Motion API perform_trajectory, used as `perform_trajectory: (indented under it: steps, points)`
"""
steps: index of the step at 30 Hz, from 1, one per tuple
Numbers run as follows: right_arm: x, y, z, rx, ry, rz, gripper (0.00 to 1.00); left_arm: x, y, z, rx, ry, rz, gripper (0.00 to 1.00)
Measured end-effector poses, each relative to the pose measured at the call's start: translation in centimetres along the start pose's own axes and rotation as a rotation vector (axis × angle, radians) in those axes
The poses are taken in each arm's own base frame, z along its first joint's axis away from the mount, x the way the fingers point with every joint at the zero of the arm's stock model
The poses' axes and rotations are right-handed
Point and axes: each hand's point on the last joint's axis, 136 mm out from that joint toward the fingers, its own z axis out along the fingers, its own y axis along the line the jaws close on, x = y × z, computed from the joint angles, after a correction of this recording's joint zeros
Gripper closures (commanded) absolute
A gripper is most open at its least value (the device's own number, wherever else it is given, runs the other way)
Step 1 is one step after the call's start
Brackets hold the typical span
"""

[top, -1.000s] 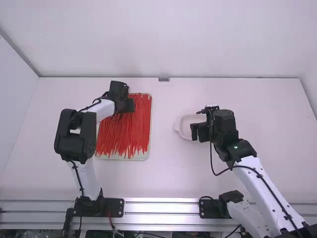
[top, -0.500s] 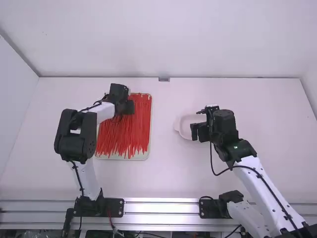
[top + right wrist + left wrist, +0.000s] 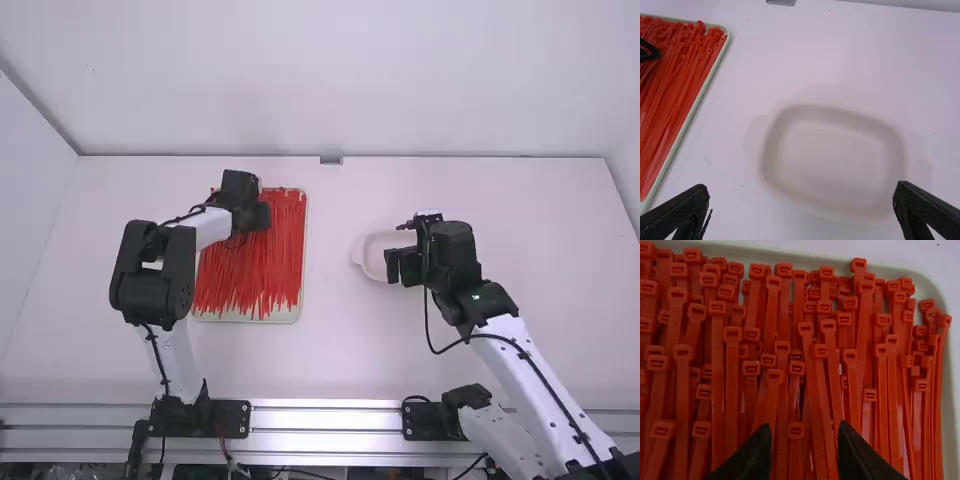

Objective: Fasten the cable tie

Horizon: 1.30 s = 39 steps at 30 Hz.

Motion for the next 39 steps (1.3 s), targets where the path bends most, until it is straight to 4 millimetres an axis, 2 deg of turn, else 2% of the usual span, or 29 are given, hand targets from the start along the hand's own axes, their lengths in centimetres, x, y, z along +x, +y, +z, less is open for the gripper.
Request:
perform_trajectory:
  steps: [18,27,39]
  points:
    - [0.0,0.0,0.0,0.0,0.001,0.0,0.01,-1.1,-0.2,0.0,0.011,-0.05,0.003,0.66]
    - [0.0,0.0,0.0,-0.001,0.001,0.002,0.01,0.3,0.1,0.6,0.012,-0.055,0.0,0.64]
    - [0.0,0.0,0.0,-0.002,0.001,-0.001,0.01,-0.2,0.1,0.5,0.009,-0.079,0.002,0.68]
